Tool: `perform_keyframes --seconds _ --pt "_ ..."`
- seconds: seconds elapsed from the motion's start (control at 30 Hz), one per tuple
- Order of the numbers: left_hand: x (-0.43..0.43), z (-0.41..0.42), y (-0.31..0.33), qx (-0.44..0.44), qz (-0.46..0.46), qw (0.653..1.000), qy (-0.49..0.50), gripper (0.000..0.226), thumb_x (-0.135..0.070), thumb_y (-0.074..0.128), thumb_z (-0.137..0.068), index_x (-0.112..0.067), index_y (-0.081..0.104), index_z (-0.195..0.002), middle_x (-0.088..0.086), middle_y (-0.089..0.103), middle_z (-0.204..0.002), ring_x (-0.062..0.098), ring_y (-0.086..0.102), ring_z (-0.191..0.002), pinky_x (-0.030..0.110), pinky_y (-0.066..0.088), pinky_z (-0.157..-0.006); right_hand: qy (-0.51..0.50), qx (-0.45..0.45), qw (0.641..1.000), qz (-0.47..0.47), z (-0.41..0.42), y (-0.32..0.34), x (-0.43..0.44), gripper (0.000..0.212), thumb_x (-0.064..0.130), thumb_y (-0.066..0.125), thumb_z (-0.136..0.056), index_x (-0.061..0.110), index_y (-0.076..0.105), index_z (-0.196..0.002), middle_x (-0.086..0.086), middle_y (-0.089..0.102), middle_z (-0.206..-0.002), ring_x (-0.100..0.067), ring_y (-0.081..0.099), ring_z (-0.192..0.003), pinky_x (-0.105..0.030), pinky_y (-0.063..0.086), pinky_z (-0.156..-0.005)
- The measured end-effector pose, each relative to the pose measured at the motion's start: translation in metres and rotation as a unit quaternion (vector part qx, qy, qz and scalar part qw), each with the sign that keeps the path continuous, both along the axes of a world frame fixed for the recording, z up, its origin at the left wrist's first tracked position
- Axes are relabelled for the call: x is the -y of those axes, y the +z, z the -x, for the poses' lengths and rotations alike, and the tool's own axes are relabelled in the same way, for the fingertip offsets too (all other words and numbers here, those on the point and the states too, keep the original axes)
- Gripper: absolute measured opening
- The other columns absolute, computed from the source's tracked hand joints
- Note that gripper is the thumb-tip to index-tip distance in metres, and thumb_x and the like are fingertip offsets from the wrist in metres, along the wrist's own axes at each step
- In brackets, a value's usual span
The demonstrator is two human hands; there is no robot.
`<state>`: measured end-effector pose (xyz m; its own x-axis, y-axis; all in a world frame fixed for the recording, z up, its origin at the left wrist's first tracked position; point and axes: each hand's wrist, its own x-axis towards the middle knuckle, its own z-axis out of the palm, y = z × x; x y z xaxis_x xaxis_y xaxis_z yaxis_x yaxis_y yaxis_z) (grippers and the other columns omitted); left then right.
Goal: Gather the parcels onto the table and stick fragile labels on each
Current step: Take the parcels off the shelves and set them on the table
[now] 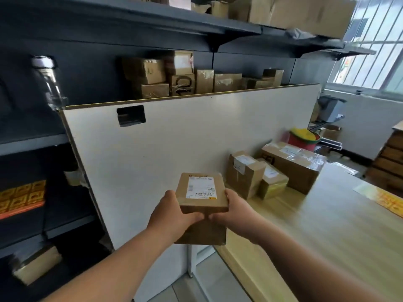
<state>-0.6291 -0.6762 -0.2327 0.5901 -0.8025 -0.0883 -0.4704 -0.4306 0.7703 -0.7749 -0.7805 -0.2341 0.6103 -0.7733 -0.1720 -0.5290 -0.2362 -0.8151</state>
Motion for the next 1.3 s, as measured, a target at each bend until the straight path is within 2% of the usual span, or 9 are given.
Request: perform_keyframes --seconds 0.17,0.23,0.4,0.5,0.63,0.77,0.9,1.13,1.3 --pt "0.091 0.009 -0.036 -0.025 -0.038 0.999 0.009 0.067 -0.041 0.078 -0.073 -0.02 0.036 -0.121 -0.002 0.051 -0.118 0.018 0.054 -0.106 0.029 0.05 -0.081 0.008 -0.041 0.998 -0.037 0.002 -0.034 0.089 0.075 0.019 0.07 -0.082 0.022 0.027 -0.144 0.009 0.052 -0.118 -0.011 0.053 -0.108 -0.027 0.051 -0.087" --pt "0.12 0.009 -0.053 -0.049 -0.05 0.997 0.009 0.062 -0.039 0.075 -0.076 -0.022 0.037 -0.121 -0.005 0.051 -0.114 0.018 0.054 -0.105 0.032 0.05 -0.086 0.006 -0.068 0.997 -0.036 0.001 -0.047 0.122 0.084 0.017 0.07 -0.083 0.022 0.019 -0.15 0.004 0.049 -0.129 -0.013 0.049 -0.113 -0.027 0.047 -0.089" --pt "0.179 0.001 -0.097 -0.114 -0.071 0.991 -0.005 0.044 -0.032 0.068 -0.084 -0.029 0.041 -0.119 -0.011 0.056 -0.11 0.012 0.056 -0.101 0.029 0.049 -0.084 -0.011 -0.12 0.992 -0.032 -0.003 -0.086 0.188 0.096 0.013 0.071 -0.081 0.024 0.009 -0.154 -0.001 0.044 -0.142 -0.019 0.046 -0.125 -0.03 0.045 -0.095" --pt "0.208 -0.001 -0.116 -0.17 -0.071 0.983 0.004 0.039 -0.025 0.066 -0.085 -0.03 0.042 -0.115 -0.012 0.057 -0.109 0.009 0.056 -0.1 0.027 0.046 -0.084 -0.019 -0.149 0.989 -0.006 -0.008 -0.105 0.217 0.09 0.014 0.067 -0.085 0.025 0.011 -0.154 -0.002 0.045 -0.143 -0.022 0.05 -0.122 -0.031 0.048 -0.093" --pt "0.236 0.0 -0.136 -0.201 -0.068 0.977 0.004 0.051 -0.02 0.064 -0.087 -0.024 0.041 -0.132 -0.021 0.051 -0.101 0.006 0.053 -0.098 0.023 0.041 -0.082 -0.015 -0.187 0.98 0.068 -0.014 -0.119 0.247 0.067 0.007 0.052 -0.091 0.021 0.025 -0.151 -0.002 0.045 -0.145 -0.023 0.046 -0.129 -0.03 0.04 -0.103" --pt "0.255 0.003 -0.144 -0.201 -0.086 0.975 -0.026 0.054 -0.017 0.06 -0.091 -0.022 0.037 -0.14 -0.014 0.048 -0.111 0.005 0.043 -0.103 0.018 0.033 -0.084 -0.02 -0.222 0.968 0.113 -0.018 -0.131 0.263 0.061 0.003 0.043 -0.093 0.018 0.027 -0.149 -0.003 0.038 -0.15 -0.023 0.046 -0.13 -0.031 0.039 -0.102" --pt "0.26 0.002 -0.143 -0.171 -0.122 0.976 -0.065 0.077 -0.032 0.064 -0.086 -0.027 0.021 -0.15 -0.005 0.034 -0.152 0.018 0.044 -0.13 0.031 0.037 -0.106 -0.022 -0.258 0.957 0.131 -0.018 -0.139 0.265 0.06 0.002 0.044 -0.092 0.014 0.026 -0.148 -0.004 0.031 -0.151 -0.028 0.047 -0.128 -0.037 0.043 -0.101" --pt "0.229 -0.018 -0.116 0.023 -0.151 0.984 -0.09 0.083 -0.044 0.059 -0.089 -0.023 0.01 -0.153 -0.001 0.021 -0.158 0.019 0.026 -0.143 0.035 0.028 -0.112 -0.011 -0.276 0.939 0.203 -0.023 -0.115 0.242 0.052 0.004 0.043 -0.09 0.018 0.038 -0.139 0.0 0.039 -0.143 -0.026 0.046 -0.121 -0.035 0.044 -0.093" --pt "0.177 -0.041 -0.08 0.138 -0.143 0.977 -0.073 0.083 -0.047 0.056 -0.09 -0.019 0.01 -0.153 0.002 0.021 -0.157 0.023 0.024 -0.142 0.039 0.029 -0.111 0.049 -0.268 0.926 0.26 -0.043 -0.081 0.201 0.049 0.019 0.049 -0.093 0.017 0.038 -0.14 -0.003 0.038 -0.145 -0.027 0.04 -0.13 -0.04 0.038 -0.105"
